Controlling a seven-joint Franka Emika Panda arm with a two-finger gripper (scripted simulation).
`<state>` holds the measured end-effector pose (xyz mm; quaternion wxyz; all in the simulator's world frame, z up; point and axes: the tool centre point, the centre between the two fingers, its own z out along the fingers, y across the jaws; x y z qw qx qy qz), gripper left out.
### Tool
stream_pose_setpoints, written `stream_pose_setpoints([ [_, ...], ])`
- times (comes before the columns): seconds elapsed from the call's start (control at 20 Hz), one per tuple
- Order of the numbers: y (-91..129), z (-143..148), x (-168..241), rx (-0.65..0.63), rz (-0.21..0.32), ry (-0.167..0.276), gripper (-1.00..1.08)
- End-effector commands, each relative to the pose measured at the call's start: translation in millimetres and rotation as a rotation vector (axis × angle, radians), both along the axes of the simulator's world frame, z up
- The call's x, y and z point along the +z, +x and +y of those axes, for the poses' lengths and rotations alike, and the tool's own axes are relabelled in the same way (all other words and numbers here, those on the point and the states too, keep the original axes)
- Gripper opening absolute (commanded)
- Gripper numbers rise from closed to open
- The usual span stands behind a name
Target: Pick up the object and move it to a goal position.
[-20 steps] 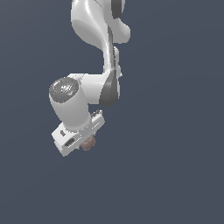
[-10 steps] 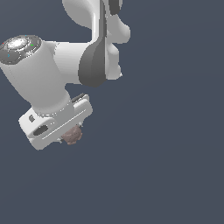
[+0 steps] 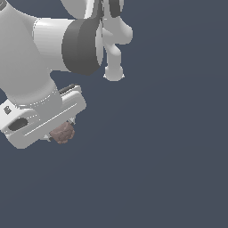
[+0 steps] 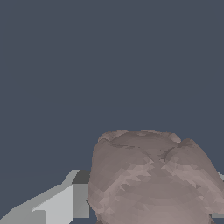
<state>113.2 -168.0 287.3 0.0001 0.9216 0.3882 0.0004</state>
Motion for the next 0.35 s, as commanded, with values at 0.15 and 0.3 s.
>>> stream_pose_setpoints([
  [0.15, 1.9, -3.1, 7.6, 0.0, 0.001, 0.0, -1.0],
  [0.3, 2.3, -3.1, 7.4, 0.0, 0.001, 0.0, -1.0],
])
